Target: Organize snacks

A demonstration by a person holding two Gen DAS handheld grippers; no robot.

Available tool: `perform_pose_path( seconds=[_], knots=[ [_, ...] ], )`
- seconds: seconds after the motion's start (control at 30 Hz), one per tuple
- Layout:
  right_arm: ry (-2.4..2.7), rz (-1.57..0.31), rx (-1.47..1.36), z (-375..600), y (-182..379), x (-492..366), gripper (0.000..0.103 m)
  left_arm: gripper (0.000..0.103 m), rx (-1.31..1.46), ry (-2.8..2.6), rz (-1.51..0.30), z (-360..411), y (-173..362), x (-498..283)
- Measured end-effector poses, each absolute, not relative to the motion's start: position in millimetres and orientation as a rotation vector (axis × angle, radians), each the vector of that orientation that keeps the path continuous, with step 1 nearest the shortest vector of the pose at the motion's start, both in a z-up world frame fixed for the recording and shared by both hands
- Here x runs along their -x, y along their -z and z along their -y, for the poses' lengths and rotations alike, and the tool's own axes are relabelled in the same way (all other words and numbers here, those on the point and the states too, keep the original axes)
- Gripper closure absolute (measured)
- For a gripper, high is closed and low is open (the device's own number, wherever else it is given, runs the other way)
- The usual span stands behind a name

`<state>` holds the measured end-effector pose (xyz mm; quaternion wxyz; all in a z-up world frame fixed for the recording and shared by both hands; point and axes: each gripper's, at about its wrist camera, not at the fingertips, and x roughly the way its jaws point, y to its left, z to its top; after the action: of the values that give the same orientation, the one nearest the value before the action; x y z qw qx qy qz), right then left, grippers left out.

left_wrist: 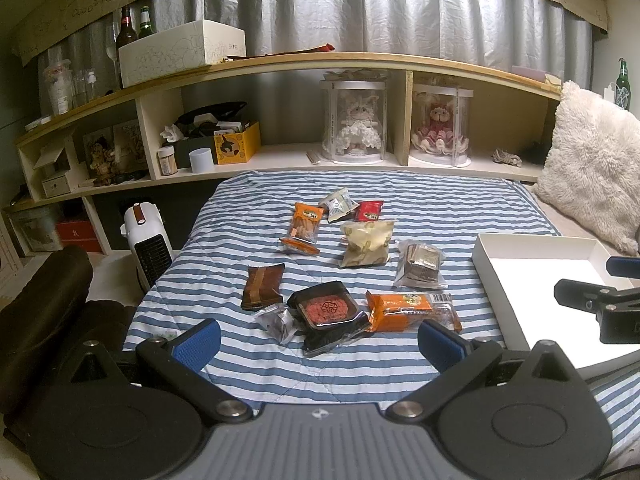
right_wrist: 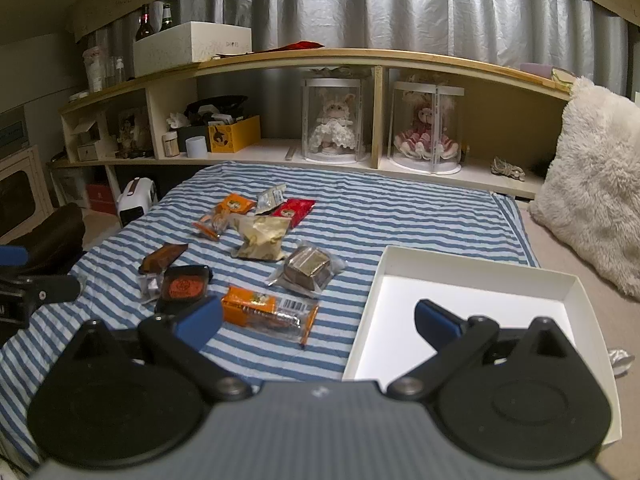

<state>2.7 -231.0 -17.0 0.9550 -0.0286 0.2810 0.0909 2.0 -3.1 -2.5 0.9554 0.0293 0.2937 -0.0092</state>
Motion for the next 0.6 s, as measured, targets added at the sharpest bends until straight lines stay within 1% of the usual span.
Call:
perform_pose_path(
  seconds=[0.33,0.6],
  knots=[
    [-0.186,-0.570,0.059,231,17,-3,0.000,0.000,-0.060,0.018,-0.595,4,5,-3],
    [-0.220,-0.577,0.063,227,27,-10,0.000,0.000,-0.068,-0.033,-0.615,-1,30,-18]
  ],
)
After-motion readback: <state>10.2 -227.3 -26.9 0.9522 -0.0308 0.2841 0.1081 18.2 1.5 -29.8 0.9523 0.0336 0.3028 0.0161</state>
